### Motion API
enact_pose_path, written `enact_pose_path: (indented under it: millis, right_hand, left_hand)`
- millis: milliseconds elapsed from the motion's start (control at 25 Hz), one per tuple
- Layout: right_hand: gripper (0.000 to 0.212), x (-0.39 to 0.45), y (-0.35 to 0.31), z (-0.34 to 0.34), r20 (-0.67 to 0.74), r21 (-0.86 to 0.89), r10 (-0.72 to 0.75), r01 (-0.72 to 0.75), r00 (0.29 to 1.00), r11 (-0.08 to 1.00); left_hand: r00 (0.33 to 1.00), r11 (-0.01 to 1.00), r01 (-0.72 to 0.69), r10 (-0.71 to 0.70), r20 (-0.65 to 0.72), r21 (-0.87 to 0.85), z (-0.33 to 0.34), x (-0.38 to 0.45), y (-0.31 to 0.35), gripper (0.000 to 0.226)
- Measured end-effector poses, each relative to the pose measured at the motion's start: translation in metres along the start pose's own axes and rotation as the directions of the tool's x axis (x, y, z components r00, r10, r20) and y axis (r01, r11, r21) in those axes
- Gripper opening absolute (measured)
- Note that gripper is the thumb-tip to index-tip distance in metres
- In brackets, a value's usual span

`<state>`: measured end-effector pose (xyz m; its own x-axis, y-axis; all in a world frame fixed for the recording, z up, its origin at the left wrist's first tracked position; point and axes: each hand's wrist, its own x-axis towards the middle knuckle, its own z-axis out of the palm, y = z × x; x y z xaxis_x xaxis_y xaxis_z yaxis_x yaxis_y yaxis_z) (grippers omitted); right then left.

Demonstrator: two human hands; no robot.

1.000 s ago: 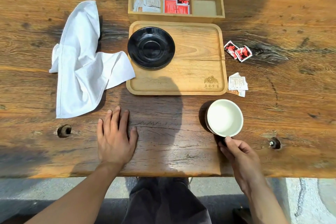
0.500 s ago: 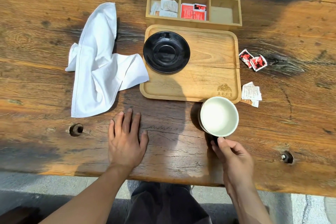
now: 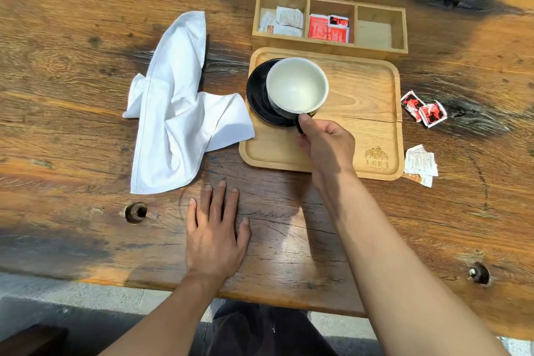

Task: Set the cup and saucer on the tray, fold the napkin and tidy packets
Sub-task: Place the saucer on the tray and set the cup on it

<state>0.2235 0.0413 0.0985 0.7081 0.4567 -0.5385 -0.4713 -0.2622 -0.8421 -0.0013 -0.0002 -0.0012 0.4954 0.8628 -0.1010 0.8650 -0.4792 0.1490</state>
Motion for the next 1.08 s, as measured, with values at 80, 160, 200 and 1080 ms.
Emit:
enact_pose_path:
  millis: [80, 160, 200, 1080]
  right_hand:
    - [0.026, 0.011, -0.001, 0.011, -0.004, -0.027, 0.006, -0.007, 1.000, 1.000]
    - [0.025, 0.018, 0.000, 0.017, -0.024, -0.051, 0.026, -0.028, 0.999, 0.998]
    - [0.026, 0.021, 0.001, 0.019, -0.038, -0.061, 0.034, -0.037, 0.999, 0.997]
    - [0.027, 0.028, 0.013, 0.024, -0.137, -0.137, 0.027, -0.046, 0.990, 0.990]
  left_hand:
    - [1.000, 1.000, -0.002, 0.002, 0.008, 0.006, -0.001, 0.000, 0.000, 0.059]
    - [1.000, 1.000, -0.004, 0.004, 0.018, 0.009, -0.002, 0.000, 0.000, 0.059]
    - [1.000, 1.000, -0.004, 0.004, 0.025, 0.009, -0.003, 0.000, 0.000, 0.059]
    - [0.998, 1.000, -0.004, 0.003, 0.064, 0.017, -0.007, 0.001, 0.002, 0.060]
